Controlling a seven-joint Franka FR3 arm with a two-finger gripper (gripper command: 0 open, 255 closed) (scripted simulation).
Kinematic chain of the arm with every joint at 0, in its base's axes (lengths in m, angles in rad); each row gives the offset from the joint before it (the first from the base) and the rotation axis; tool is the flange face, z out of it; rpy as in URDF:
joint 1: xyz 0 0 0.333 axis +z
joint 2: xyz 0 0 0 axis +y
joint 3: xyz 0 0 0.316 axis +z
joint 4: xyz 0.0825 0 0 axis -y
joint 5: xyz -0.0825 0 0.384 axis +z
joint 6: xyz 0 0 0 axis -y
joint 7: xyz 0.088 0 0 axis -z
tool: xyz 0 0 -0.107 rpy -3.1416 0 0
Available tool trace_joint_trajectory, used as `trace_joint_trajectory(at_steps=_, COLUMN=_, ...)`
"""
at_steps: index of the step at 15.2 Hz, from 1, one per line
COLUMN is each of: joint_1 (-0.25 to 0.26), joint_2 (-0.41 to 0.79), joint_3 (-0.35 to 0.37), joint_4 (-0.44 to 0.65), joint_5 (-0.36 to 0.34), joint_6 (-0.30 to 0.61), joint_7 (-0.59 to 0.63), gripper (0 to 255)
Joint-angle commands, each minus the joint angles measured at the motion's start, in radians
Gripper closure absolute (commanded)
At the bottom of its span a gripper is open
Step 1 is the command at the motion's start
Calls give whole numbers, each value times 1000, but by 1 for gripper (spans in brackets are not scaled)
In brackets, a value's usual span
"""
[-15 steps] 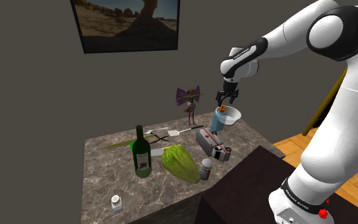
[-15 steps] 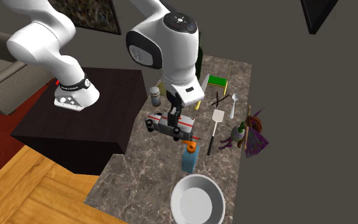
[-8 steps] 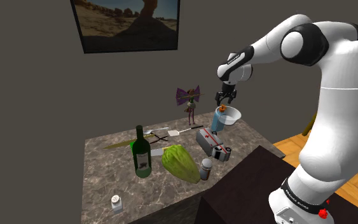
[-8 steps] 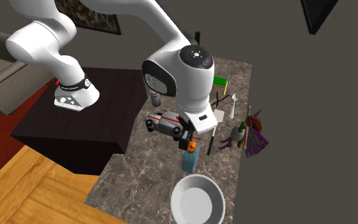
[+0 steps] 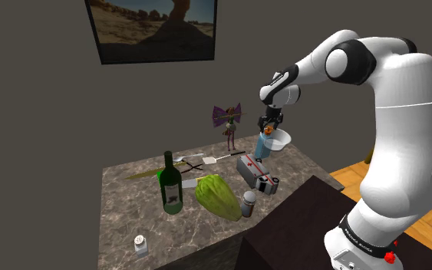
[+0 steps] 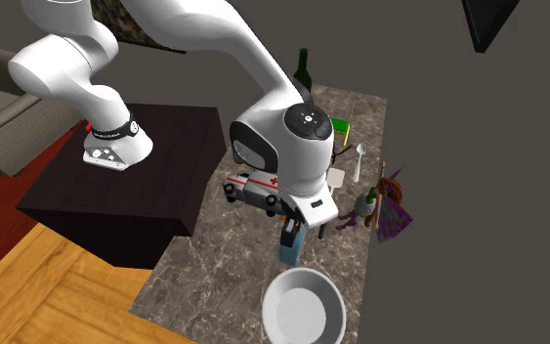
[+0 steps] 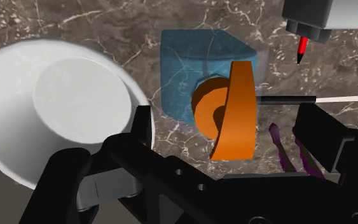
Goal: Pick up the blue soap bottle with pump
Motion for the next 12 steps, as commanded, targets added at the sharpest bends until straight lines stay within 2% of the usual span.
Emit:
trace_joint_trajectory(at_steps=1, joint_1=-2, joint_2=13, joint_3=2, joint_4=-3, joint_5=4, joint_6=16, joint_7=-3, gripper=0)
trace_joint_trajectory(at_steps=2, joint_1=-2, joint_2=13, joint_3=2, joint_4=-3, joint_5=4, joint_6=16, joint_7=-3, gripper=0)
trace_joint_trajectory(at_steps=3, joint_1=-3, joint_2=15, joint_3=3, joint_4=0, joint_5=4, joint_6=15, joint_7=-4, gripper=255)
trace_joint_trajectory(at_steps=12, joint_1=-2, joint_2=13, joint_3=2, joint_4=-2, joint_5=4, joint_6=16, joint_7=-3, gripper=255)
